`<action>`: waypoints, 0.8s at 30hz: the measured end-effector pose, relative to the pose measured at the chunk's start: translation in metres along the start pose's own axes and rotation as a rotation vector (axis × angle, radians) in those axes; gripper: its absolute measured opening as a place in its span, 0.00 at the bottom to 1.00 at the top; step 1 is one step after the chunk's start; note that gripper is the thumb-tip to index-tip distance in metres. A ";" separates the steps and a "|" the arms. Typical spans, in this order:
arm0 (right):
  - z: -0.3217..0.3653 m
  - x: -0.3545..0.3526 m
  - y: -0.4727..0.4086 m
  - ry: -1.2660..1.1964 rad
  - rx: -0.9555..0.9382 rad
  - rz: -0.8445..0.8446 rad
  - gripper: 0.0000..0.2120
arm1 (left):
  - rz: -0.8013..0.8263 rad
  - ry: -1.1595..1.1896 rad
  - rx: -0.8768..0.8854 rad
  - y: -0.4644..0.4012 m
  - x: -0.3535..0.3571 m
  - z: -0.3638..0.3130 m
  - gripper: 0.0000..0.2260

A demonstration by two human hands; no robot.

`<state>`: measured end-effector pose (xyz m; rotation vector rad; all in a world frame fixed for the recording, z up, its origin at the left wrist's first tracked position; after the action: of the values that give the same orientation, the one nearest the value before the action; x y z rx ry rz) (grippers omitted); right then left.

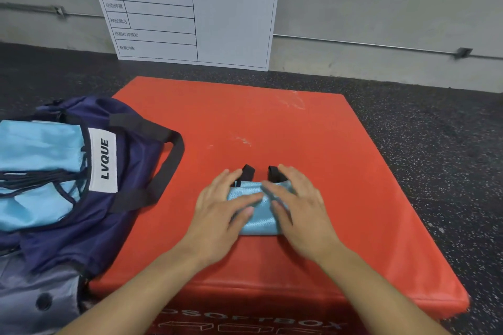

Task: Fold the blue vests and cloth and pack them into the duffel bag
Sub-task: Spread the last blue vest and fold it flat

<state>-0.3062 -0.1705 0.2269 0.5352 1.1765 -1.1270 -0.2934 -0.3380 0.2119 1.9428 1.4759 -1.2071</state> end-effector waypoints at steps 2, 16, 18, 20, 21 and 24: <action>0.007 0.023 0.000 0.009 -0.032 0.084 0.20 | 0.051 -0.025 -0.014 0.001 0.012 0.003 0.20; -0.043 0.018 0.019 -0.233 0.229 0.124 0.16 | 0.175 0.151 -0.206 0.003 0.019 0.029 0.16; -0.041 0.015 0.018 -0.319 0.228 0.106 0.17 | 0.181 0.249 -0.207 -0.001 0.021 0.031 0.14; -0.038 0.009 0.016 -0.433 0.202 0.067 0.21 | 0.163 0.385 -0.188 -0.002 0.016 0.028 0.14; -0.038 0.007 0.015 -0.484 0.197 0.052 0.23 | 0.146 0.451 -0.175 -0.002 0.011 0.026 0.14; -0.037 0.005 0.011 -0.684 0.221 0.047 0.24 | 0.076 0.572 -0.164 -0.001 -0.007 0.027 0.15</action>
<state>-0.3125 -0.1376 0.2070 0.2969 0.4498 -1.2683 -0.3051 -0.3615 0.2034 2.3118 1.6762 -0.4883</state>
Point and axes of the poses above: each hand's wrist, its own y-axis away from the middle knuckle, its own x-axis out of the palm, z = x × y, the point moved 10 cm from there along -y, towards the middle knuckle, and after that the axes turned 10 degrees about z, right-handed, at the moved point
